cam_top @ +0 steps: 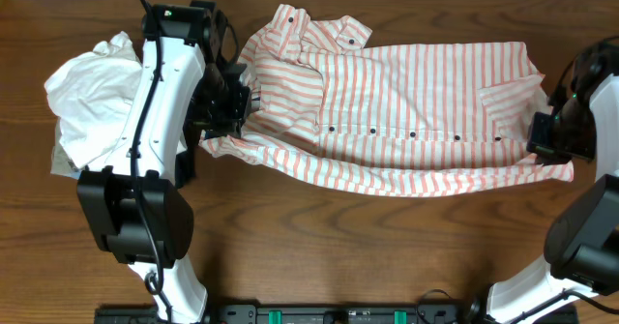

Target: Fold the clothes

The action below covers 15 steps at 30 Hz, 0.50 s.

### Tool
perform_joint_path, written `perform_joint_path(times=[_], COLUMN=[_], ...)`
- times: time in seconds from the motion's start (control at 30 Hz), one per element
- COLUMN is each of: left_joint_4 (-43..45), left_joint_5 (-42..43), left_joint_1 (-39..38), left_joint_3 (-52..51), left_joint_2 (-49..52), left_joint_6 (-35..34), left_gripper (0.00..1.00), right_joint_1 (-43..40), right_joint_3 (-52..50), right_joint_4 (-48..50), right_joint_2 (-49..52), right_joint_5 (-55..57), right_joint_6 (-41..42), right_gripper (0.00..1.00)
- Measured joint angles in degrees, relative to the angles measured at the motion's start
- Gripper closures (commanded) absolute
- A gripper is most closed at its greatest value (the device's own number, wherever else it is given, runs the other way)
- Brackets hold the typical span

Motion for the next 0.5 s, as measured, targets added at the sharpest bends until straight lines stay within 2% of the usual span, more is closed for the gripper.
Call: perform_joint_path(times=[0.13,0.5], left_joint_4=[4.74,20.15], left_joint_5=[-0.76,-9.05], left_joint_1=[0.0,-0.09], left_joint_3=[-0.13,-0.26], left_joint_2=[0.0,0.0], left_joint_6=[-0.48,-7.08], left_gripper=[0.94,0.94], right_joint_1=[0.0,0.0], right_joint_3=[-2.08,-2.16], right_joint_4=[4.26,20.13], right_joint_2=[0.02,0.02], right_joint_5=[0.04,-0.66], right_joint_6=[0.07,0.28], right_gripper=[0.99,0.98])
